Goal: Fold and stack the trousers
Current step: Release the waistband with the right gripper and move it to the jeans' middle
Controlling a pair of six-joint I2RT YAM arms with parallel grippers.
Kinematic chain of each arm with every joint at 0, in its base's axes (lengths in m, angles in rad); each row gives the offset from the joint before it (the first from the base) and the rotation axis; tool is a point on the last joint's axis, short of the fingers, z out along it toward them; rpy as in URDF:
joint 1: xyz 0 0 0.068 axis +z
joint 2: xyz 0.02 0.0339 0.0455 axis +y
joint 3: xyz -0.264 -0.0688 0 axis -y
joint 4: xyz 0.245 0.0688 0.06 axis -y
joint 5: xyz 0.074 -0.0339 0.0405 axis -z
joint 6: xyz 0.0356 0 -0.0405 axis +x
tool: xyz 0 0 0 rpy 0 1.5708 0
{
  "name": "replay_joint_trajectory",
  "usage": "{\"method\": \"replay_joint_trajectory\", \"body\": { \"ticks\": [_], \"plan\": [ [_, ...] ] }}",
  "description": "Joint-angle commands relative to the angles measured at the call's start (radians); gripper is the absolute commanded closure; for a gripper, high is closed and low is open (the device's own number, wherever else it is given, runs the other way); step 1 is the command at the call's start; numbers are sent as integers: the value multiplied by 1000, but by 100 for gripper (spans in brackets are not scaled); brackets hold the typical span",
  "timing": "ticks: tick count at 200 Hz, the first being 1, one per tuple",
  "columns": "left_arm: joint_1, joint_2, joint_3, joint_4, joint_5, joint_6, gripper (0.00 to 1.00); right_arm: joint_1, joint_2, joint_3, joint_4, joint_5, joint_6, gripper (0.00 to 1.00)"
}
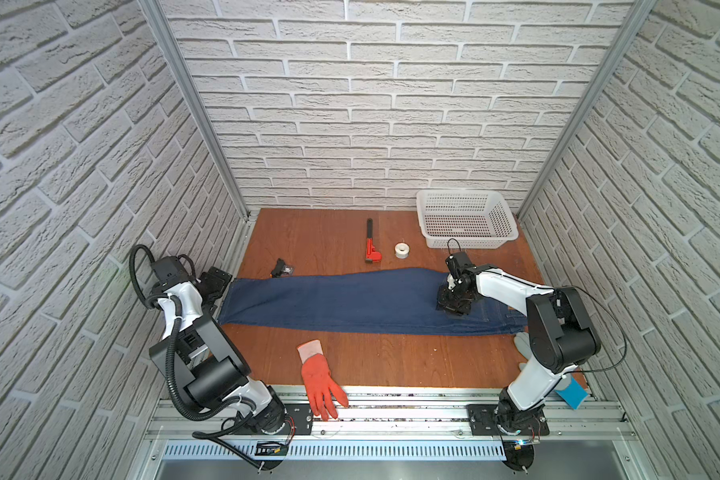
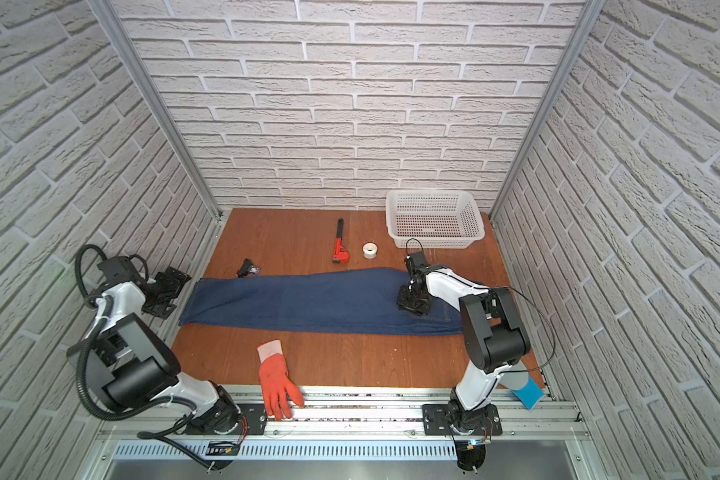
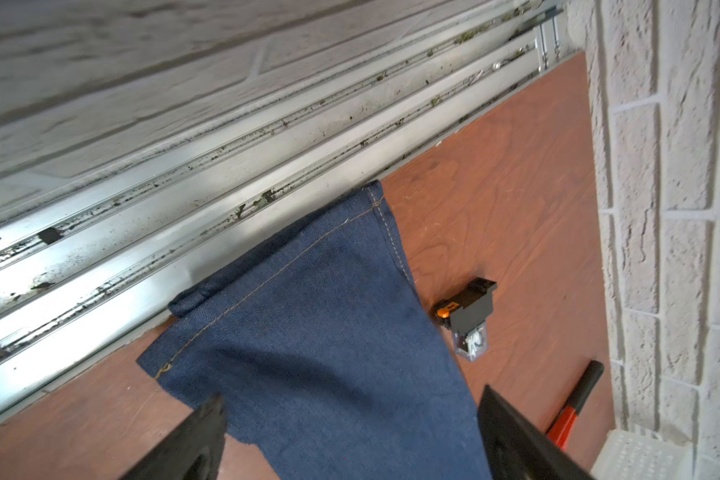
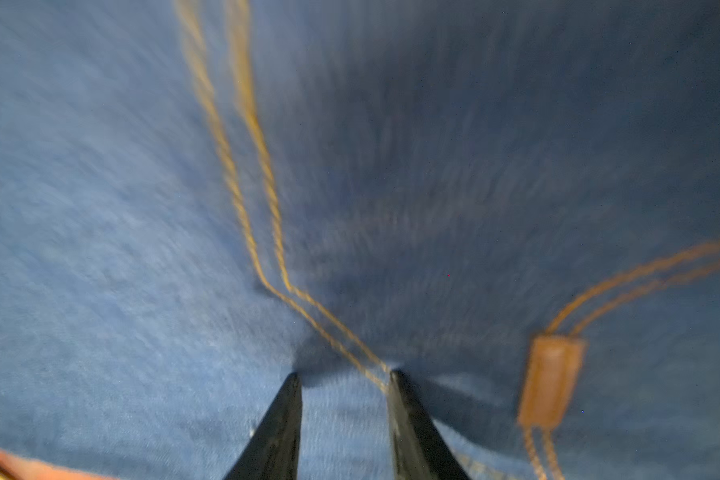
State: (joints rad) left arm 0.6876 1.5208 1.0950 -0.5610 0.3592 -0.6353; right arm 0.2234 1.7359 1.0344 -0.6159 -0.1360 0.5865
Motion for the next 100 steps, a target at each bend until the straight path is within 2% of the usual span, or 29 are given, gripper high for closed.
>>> {"method": "replay_joint_trajectory", "body": {
  "ticks": [1, 16, 59, 100],
  "plan": [
    [-8, 35, 43, -37, -18, 78, 7, -2, 45, -10, -18, 114, -40, 64],
    [-16, 68, 74, -68, -19, 109, 7, -7, 66, 2, -41, 169, -58, 64],
    [-30, 187, 156, -134, -15, 172, 7, -13, 83, 45, -103, 213, -40, 64],
    [-51, 288, 232, -174, -17, 213, 8, -30, 39, 41, -133, 252, -40, 63]
  ]
}}
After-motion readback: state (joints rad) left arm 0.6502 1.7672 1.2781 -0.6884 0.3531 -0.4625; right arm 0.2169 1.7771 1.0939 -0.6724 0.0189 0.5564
